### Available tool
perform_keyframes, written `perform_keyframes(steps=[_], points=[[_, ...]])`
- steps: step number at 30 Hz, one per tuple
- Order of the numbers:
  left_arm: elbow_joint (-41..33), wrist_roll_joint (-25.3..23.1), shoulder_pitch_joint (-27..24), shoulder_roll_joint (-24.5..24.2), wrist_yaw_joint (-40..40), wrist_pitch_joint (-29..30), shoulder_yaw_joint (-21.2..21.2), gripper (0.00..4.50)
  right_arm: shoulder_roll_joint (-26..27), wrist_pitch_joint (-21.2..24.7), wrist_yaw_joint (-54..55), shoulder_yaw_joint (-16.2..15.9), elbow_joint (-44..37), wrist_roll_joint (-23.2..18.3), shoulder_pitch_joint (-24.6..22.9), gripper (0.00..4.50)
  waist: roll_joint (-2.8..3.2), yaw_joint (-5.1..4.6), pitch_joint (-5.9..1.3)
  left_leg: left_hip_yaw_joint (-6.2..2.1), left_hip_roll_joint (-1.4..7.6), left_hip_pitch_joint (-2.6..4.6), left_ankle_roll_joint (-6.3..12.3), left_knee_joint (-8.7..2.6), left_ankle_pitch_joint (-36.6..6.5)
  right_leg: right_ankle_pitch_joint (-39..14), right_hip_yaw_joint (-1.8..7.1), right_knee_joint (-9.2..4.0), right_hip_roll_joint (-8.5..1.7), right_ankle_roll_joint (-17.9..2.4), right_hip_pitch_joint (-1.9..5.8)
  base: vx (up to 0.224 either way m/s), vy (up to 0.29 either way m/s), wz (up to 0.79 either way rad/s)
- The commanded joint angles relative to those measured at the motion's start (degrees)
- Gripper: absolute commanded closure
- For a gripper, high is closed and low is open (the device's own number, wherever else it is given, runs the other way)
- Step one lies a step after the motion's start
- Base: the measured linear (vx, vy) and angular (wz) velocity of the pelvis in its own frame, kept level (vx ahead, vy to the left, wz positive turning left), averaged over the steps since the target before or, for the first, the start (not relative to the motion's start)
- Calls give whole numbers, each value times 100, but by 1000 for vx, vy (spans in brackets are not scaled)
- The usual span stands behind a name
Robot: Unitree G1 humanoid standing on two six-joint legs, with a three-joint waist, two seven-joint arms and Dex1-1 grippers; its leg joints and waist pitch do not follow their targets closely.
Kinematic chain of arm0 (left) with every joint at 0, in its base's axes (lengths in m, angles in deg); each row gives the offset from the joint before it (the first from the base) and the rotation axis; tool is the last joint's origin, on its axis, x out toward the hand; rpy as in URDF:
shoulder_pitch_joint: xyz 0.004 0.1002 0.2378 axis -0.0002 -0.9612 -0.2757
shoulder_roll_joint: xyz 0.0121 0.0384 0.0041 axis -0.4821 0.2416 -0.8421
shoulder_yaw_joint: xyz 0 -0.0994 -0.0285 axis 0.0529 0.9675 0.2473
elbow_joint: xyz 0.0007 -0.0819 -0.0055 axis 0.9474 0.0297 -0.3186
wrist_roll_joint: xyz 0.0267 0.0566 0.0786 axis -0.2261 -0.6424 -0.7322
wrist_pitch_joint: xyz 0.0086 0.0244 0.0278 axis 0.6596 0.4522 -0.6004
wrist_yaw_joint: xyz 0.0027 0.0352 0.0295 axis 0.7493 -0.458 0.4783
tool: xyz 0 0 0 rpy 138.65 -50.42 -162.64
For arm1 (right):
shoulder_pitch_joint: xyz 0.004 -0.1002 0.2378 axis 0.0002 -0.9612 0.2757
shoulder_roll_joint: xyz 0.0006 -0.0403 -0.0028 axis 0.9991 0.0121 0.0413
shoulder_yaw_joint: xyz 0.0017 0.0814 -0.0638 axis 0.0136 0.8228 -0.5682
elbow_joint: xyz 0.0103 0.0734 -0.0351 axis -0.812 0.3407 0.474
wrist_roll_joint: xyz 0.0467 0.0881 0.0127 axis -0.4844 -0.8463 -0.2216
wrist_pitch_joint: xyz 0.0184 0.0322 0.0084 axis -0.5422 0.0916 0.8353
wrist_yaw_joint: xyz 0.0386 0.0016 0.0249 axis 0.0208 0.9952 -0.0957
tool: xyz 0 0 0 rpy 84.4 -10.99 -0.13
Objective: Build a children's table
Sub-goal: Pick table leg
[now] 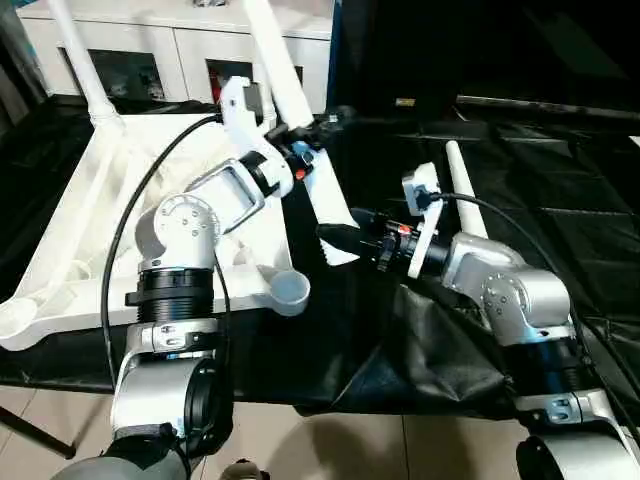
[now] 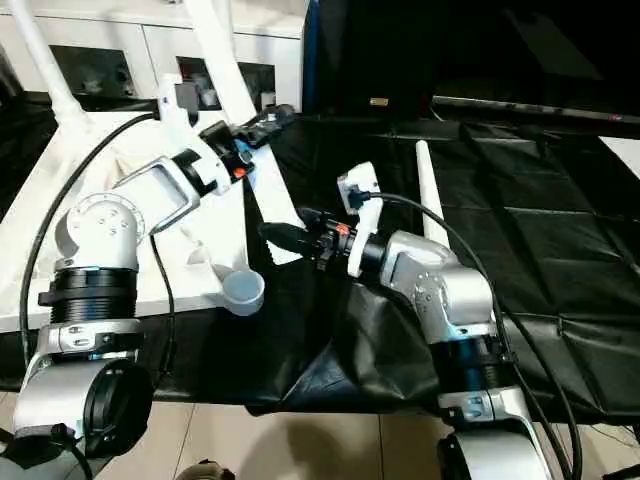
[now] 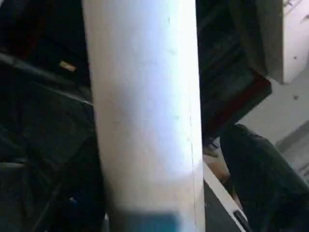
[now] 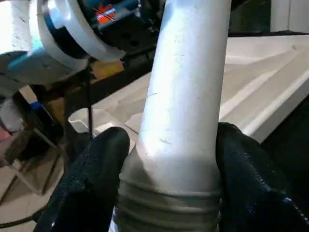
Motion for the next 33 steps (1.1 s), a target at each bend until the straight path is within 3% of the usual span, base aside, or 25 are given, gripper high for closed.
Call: perform_keyframes(steps=[1, 10, 16, 19, 21, 22, 25, 26, 27, 30, 33], points=[[-82, 49, 76, 16, -131, -55, 41, 124, -45, -23, 48, -54, -46, 37, 128, 193, -21, 18, -473, -23, 82, 113, -108, -370, -1115, -720, 232, -484, -354, -914, 307, 0, 0, 0], [-131, 136, 69, 0, -65, -10, 40, 212, -57, -93, 112, -132, 24, 102, 197, 195, -2, 54, -466, -32, 87, 120, -185, -384, -1247, -825, 234, -497, -361, -868, 295, 0, 0, 0], [-217, 202, 35, -40, 183, 71, -62, 252, -110, -174, 104, -151, 31, 142, 218, 198, 12, 53, -466, -36, 81, 120, -201, -389, -1267, -769, 233, -495, -356, -868, 297, 0, 0, 0], [-289, 294, 23, -133, 555, 148, -178, 257, -108, -455, 150, -169, 52, 242, 249, 198, 22, 36, -468, -35, 88, 116, -237, -394, -1291, -773, 232, -485, -359, -899, 293, 0, 0, 0], [-359, 374, 22, -235, 868, 244, -298, 262, -107, -403, 114, -121, 108, 167, 317, 131, 45, 26, -466, -36, 85, 124, -217, -390, -1291, -717, 234, -484, -350, -940, 286, 0, 0, 0], [-364, 386, 24, -254, 920, 257, -318, 262, -110, -391, 102, -115, 123, 155, 330, 133, 43, 25, -464, -32, 80, 124, -216, -388, -1302, -687, 233, -476, -344, -967, 285, 0, 0, 0], [-407, 476, 24, -400, 1452, 306, -465, 262, -183, -254, -113, -108, 69, 29, 352, 106, 59, 31, -471, -20, 87, 150, -197, -384, -1331, -688, 238, -481, -340, -1004, 269, 0, 0, 0], [-516, 613, 5, -538, 1995, 387, -598, 262, -257, -89, -275, -46, 25, -133, 399, 92, 47, 42, -463, -26, 82, 144, -177, -396, -1349, -716, 232, -481, -341, -1040, 288, 0, 0, 0], [-535, 656, 11, -581, 2173, 402, -633, 262, -285, -26, -315, 6, 48, -198, 448, 86, 74, 49, -471, -30, 87, 143, -182, -395, -1340, -696, 232, -470, -345, -1055, 288, 0, 0, 0], [-576, 712, 30, -780, 2740, 484, -821, 262, -409, 430, -506, 191, 173, -549, 669, 62, 68, 20, -463, -25, 88, 130, -206, -398, -1353, -560, 233, -457, -334, -1130, 295, 0, 0, 0], [-715, 907, 58, -990, 3555, 569, -1012, 262, -732, 886, -1196, 5, 218, -788, 801, 51, 79, 19, -466, -15, 79, 141, -176, -391, -1343, -550, 229, -459, -317, -1157, 311, 0, 0, 0]])
